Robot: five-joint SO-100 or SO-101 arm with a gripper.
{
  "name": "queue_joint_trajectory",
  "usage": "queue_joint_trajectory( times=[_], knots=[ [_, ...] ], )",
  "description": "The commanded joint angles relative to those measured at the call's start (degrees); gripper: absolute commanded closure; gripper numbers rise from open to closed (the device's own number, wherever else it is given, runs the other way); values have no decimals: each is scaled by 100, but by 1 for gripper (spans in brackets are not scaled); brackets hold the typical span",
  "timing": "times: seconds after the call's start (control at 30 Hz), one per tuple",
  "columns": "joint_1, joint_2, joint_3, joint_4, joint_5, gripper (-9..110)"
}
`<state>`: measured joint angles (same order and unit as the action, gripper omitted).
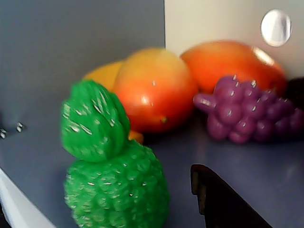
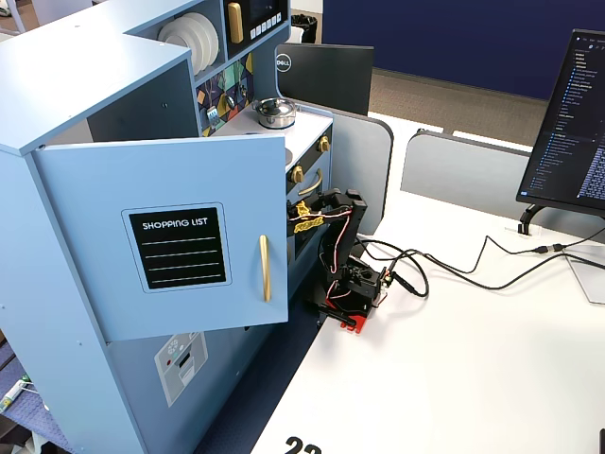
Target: Pick up the green pineapple from the left cabinet and place it in the gray recipient
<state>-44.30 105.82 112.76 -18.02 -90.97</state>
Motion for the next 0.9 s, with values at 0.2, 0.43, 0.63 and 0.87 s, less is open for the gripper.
queue_joint_trajectory(
  times=[0.2,0.43,0.63,0.87],
  knots=[
    [35,-756,-1213,-211,88,57],
    [-53,-853,-1380,-272,-114,102],
    [-325,229,-1002,-35,-53,102],
    [-1336,3366,501,1230,-439,102]
  ],
)
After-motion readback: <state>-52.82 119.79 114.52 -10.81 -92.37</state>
